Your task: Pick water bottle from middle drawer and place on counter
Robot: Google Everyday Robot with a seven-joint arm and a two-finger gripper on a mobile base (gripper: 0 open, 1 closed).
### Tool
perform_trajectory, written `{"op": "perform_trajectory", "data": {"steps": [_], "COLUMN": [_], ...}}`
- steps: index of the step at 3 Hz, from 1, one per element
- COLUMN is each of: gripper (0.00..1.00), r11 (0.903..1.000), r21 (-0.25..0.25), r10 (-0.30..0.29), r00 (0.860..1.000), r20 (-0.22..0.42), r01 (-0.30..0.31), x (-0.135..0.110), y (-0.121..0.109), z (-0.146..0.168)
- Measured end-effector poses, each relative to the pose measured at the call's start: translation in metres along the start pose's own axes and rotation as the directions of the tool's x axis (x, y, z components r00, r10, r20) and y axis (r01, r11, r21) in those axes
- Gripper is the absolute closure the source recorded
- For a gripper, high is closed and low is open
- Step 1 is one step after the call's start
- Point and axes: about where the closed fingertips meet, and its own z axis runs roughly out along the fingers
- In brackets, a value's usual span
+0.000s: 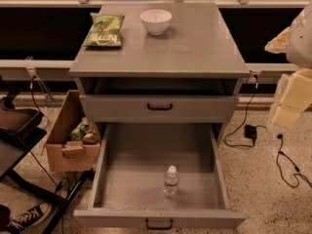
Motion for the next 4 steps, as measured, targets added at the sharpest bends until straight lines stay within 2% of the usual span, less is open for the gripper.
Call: {"op": "perform_trajectory", "data": {"steps": [1, 2, 3, 4], "gripper": [0.00, 0.00, 0.00, 0.00], "r11": [1.0000, 0.9978, 0.9899, 0.9763], "r21": [0.000, -0.015, -0.082, -0.152], "r10": [0.000, 0.065, 0.128, 0.197], "r00": [1.000, 0.996, 0.977, 0.923], "r20": [0.000, 0.055, 0.168, 0.331], "r01": [0.000, -0.065, -0.115, -0.154], "x": [0.000, 0.014, 0.028, 0.045], "y": [0.000, 0.006, 0.028, 0.060], "z": [0.000, 0.017, 0.067, 0.137]}}
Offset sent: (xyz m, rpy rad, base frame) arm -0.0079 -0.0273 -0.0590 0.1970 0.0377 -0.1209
